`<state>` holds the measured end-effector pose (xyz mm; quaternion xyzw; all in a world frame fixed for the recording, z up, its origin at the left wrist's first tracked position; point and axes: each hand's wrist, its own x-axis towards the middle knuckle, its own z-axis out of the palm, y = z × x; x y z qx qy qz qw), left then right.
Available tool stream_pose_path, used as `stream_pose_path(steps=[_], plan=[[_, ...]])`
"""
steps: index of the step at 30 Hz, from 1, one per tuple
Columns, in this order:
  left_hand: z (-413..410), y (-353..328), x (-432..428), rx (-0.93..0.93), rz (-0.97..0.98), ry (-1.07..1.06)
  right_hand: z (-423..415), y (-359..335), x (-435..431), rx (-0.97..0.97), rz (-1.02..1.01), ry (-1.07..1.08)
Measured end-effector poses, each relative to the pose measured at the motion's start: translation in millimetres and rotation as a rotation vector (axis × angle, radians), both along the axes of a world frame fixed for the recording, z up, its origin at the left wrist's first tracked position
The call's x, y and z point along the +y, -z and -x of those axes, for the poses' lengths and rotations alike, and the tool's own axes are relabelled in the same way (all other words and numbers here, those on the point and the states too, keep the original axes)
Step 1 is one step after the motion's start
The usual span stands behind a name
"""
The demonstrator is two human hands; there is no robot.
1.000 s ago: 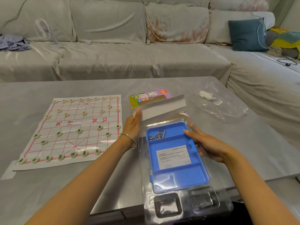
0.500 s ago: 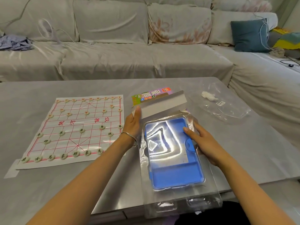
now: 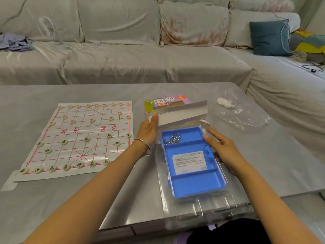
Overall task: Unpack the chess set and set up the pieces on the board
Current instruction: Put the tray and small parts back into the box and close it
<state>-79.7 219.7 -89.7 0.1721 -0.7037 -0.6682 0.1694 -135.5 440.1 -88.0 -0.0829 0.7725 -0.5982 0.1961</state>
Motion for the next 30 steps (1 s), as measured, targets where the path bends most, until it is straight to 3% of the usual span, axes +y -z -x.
stream_pose_path(steps=[4, 13, 18, 23, 30], plan=[[-1, 3, 4, -0.024, 0.050, 0.034, 2, 7, 0, -0.094, -0.011, 0.111], [-4, 2, 12, -0.064, 0.081, 0.110, 11, 4, 1, -0.384, 0.243, 0.075], [-1, -7, 1, -0.076, 0.067, 0.025, 4, -11, 13, -0.398, 0.267, -0.196], [2, -12, -4, -0.108, 0.055, 0.001, -4, -24, 27, -0.124, 0.091, -0.489], [0, -23, -16, -0.153, 0.119, 0.029, -1, -27, 43, -0.197, 0.211, -0.827]])
